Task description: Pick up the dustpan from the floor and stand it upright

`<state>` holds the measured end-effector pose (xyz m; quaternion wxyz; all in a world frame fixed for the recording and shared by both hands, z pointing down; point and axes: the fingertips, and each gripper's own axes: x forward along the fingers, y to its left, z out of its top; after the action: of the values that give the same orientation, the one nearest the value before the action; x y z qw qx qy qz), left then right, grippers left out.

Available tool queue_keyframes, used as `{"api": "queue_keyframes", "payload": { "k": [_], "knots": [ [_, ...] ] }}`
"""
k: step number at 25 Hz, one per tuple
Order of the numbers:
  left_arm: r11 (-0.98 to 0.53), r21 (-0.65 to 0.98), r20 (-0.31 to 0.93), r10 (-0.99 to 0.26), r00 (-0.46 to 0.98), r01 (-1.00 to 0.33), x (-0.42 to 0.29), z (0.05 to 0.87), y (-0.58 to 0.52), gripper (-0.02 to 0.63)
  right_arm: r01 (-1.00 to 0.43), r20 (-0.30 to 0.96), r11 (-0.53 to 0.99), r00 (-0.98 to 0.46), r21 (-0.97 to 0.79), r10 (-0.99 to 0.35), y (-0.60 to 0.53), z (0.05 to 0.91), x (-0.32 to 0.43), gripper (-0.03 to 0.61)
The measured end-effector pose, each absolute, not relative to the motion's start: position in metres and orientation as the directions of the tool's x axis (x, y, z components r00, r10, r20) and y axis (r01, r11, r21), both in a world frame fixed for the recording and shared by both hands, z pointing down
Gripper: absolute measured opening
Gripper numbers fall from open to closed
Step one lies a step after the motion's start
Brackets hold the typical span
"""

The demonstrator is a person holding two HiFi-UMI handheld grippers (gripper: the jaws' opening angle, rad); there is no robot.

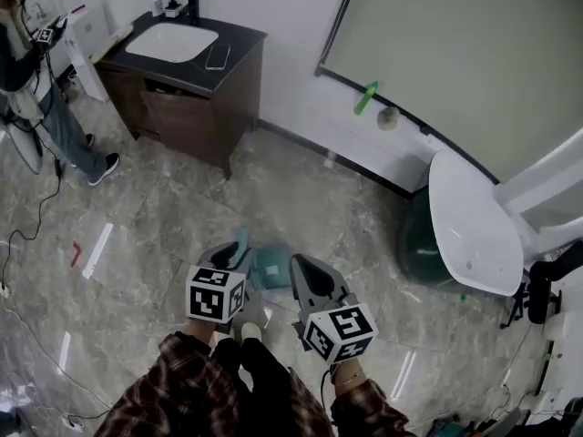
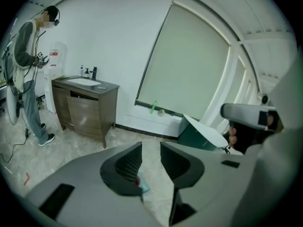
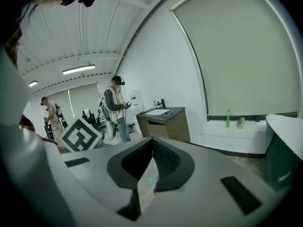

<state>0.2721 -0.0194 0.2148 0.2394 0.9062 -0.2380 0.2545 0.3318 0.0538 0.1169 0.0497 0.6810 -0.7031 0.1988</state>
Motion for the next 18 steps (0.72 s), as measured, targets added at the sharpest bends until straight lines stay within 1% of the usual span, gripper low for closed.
{"api": "queue_keyframes", "payload": {
  "k": [5,11,12,13,17,18],
  "knots": [
    [-0.826,0.302,0.432,-0.327,0.841,-0.476,0.258,0.129,0.007,0.124,-0.981,0.272,0.032,-0.085,-0.192,-0.959,0.059,0.074,0.309,0.011],
    [-0.873,0.237,0.283,-0.358,0.89,-0.427,0.241,0.052,0.039,0.123,-0.986,0.19,0.084,-0.11,-0.141,-0.976,0.065,0.032,0.283,0.011],
    [-0.876,0.224,0.264,-0.367,0.892,-0.427,0.237,0.044,0.043,0.11,-0.988,0.18,0.09,-0.112,-0.126,-0.977,0.066,0.027,0.279,0.011],
    [-0.878,0.216,0.248,-0.374,0.893,-0.428,0.234,0.037,0.047,0.082,-0.989,0.174,0.094,-0.113,-0.11,-0.978,0.067,0.022,0.275,0.011],
    [-0.884,0.195,0.213,-0.384,0.898,-0.425,0.224,0.019,0.056,0.038,-0.993,0.153,0.105,-0.113,-0.062,-0.982,0.072,0.006,0.267,0.011],
    [-0.884,0.191,0.209,-0.388,0.897,-0.427,0.223,0.018,0.057,0.018,-0.993,0.15,0.107,-0.115,-0.057,-0.982,0.072,0.004,0.266,0.011]
  ]
}}
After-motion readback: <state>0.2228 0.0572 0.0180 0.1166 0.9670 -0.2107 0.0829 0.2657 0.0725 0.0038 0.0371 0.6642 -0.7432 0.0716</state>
